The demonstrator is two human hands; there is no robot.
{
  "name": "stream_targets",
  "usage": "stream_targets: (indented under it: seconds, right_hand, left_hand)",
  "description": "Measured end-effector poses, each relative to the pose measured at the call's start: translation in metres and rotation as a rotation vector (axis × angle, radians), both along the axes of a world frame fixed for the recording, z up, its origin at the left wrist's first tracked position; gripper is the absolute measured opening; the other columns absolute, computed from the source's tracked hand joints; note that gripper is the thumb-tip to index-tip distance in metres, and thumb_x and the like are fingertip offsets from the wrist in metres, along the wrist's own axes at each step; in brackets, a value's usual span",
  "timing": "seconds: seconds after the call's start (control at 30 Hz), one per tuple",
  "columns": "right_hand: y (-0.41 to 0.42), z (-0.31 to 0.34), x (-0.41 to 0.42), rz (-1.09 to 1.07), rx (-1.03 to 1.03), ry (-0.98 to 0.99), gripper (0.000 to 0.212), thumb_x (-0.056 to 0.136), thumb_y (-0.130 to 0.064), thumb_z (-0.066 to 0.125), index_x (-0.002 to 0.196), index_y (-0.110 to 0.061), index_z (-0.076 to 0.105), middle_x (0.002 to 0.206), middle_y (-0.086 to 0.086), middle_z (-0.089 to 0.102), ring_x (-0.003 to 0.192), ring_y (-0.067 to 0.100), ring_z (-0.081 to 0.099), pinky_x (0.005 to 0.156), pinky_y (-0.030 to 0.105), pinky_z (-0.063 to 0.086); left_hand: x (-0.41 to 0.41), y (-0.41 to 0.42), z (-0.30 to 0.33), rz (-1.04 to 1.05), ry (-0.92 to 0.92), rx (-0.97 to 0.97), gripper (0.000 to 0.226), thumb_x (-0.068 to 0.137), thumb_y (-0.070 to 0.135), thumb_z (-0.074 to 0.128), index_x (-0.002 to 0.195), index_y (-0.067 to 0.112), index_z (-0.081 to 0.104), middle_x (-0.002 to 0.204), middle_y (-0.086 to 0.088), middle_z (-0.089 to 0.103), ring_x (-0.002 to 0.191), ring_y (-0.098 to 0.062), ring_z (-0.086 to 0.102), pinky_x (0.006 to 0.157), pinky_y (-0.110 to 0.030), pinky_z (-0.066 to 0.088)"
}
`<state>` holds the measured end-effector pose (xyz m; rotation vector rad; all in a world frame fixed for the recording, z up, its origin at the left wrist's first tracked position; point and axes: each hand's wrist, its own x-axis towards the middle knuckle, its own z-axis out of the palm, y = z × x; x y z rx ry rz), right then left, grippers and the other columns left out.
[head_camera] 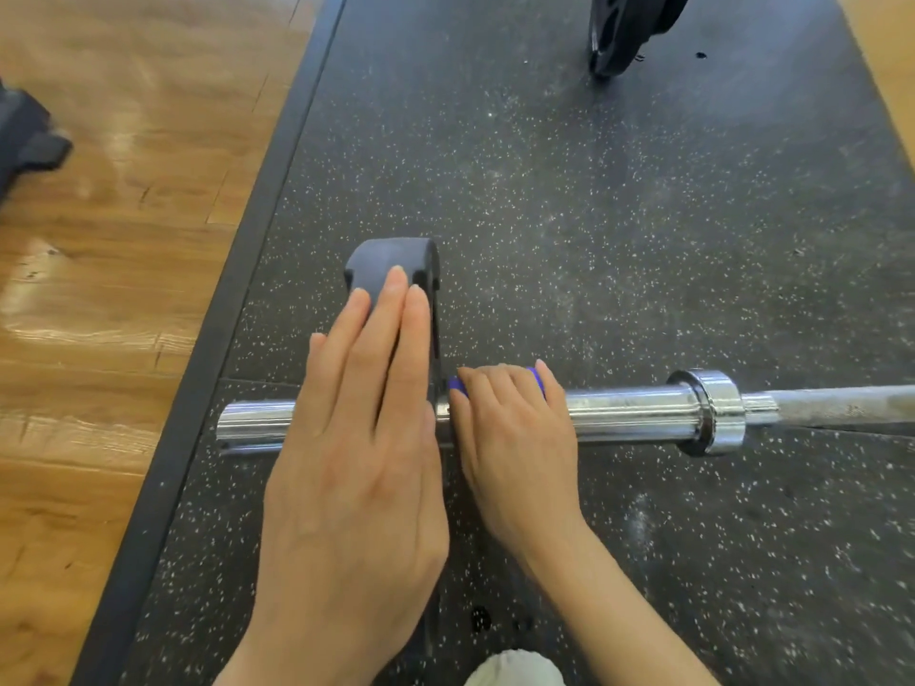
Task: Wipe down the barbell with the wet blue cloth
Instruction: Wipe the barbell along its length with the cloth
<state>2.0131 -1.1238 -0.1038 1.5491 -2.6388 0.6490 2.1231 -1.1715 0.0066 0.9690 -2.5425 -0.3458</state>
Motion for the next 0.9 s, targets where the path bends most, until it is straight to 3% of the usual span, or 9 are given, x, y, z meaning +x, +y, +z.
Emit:
stream_targets:
  seconds: [0.1, 0.17, 0.2, 0.27, 0.3, 0.5, 0.6, 0.73, 0.9]
  right_hand:
    - [0.022, -0.002, 0.009, 0.048, -0.007, 0.01, 0.043, 0.107, -0.033, 0.032, 0.131, -0.015, 0.062, 0.131, 0.0, 0.063, 0.132, 0.028, 0.053, 0.12, 0.047, 0.023]
    - [0.007, 0.007, -0.005, 0.037, 0.045, 0.013, 0.04, 0.104, -0.033, 0.034, 0.112, -0.015, 0.068, 0.109, 0.001, 0.069, 0.11, 0.028, 0.062, 0.109, 0.047, 0.039]
    - [-0.006, 0.013, -0.012, 0.023, 0.103, 0.024, 0.033, 0.102, -0.03, 0.038, 0.096, -0.017, 0.067, 0.093, 0.002, 0.069, 0.092, 0.029, 0.065, 0.093, 0.046, 0.048]
    - [-0.024, 0.017, -0.024, 0.083, 0.261, 0.08, 0.021, 0.097, -0.02, 0.051, 0.077, -0.02, 0.056, 0.076, 0.002, 0.066, 0.072, 0.031, 0.062, 0.064, 0.038, 0.042]
    - [-0.025, 0.019, -0.024, 0.097, 0.278, 0.081, 0.022, 0.095, -0.017, 0.057, 0.074, -0.022, 0.052, 0.073, 0.001, 0.064, 0.068, 0.03, 0.061, 0.062, 0.037, 0.04]
    - [-0.009, 0.006, -0.018, -0.024, 0.058, 0.042, 0.037, 0.106, -0.034, 0.033, 0.084, -0.024, 0.062, 0.077, -0.006, 0.059, 0.075, 0.022, 0.053, 0.094, 0.041, 0.048]
    - [-0.002, 0.01, -0.012, -0.026, 0.031, 0.032, 0.035, 0.105, -0.033, 0.034, 0.093, -0.022, 0.065, 0.083, -0.006, 0.062, 0.083, 0.023, 0.059, 0.106, 0.042, 0.039]
    - [0.022, 0.008, 0.003, 0.066, 0.023, 0.031, 0.038, 0.106, -0.031, 0.036, 0.123, -0.015, 0.065, 0.119, -0.002, 0.066, 0.124, 0.028, 0.058, 0.118, 0.045, 0.025]
    - [0.034, 0.007, -0.008, -0.023, 0.073, 0.06, 0.037, 0.106, -0.032, 0.032, 0.118, -0.018, 0.065, 0.11, -0.005, 0.065, 0.12, 0.026, 0.058, 0.122, 0.05, 0.019]
  left_hand:
    - [0.0, 0.0, 0.002, -0.011, 0.021, 0.02, 0.058, 0.101, 0.021, 0.036, 0.155, 0.002, 0.033, 0.163, -0.009, 0.032, 0.153, -0.025, 0.024, 0.126, -0.035, 0.011]
    - [-0.001, -0.003, 0.004, -0.019, 0.011, 0.026, 0.06, 0.102, 0.031, 0.038, 0.155, 0.003, 0.036, 0.162, -0.008, 0.034, 0.152, -0.025, 0.025, 0.126, -0.035, 0.013]
    - [-0.002, -0.007, 0.005, -0.016, 0.01, 0.033, 0.06, 0.102, 0.034, 0.038, 0.154, 0.003, 0.036, 0.162, -0.007, 0.035, 0.152, -0.024, 0.026, 0.126, -0.035, 0.013]
    - [-0.008, -0.016, 0.007, 0.011, 0.01, 0.074, 0.06, 0.104, 0.036, 0.034, 0.155, 0.005, 0.037, 0.161, -0.005, 0.036, 0.152, -0.02, 0.025, 0.126, -0.031, 0.01]
    - [-0.011, -0.02, 0.008, 0.025, 0.016, 0.101, 0.059, 0.104, 0.035, 0.032, 0.155, 0.006, 0.036, 0.161, -0.004, 0.036, 0.153, -0.018, 0.024, 0.126, -0.029, 0.008]
    - [-0.019, -0.025, 0.005, 0.049, 0.058, 0.066, 0.055, 0.104, 0.025, 0.028, 0.153, 0.002, 0.039, 0.158, -0.008, 0.041, 0.15, -0.023, 0.029, 0.125, -0.029, 0.008]
    - [-0.013, -0.019, 0.004, 0.033, 0.046, 0.053, 0.055, 0.104, 0.025, 0.03, 0.154, 0.003, 0.037, 0.16, -0.007, 0.038, 0.151, -0.024, 0.028, 0.126, -0.03, 0.008]
    - [-0.001, -0.005, 0.002, 0.011, 0.067, 0.057, 0.057, 0.101, 0.025, 0.035, 0.154, 0.004, 0.037, 0.161, -0.007, 0.037, 0.152, -0.024, 0.027, 0.126, -0.03, 0.008]
    - [0.01, 0.013, -0.002, 0.018, 0.071, 0.041, 0.056, 0.099, 0.02, 0.034, 0.154, 0.005, 0.035, 0.161, -0.008, 0.037, 0.152, -0.024, 0.025, 0.127, -0.032, 0.008]
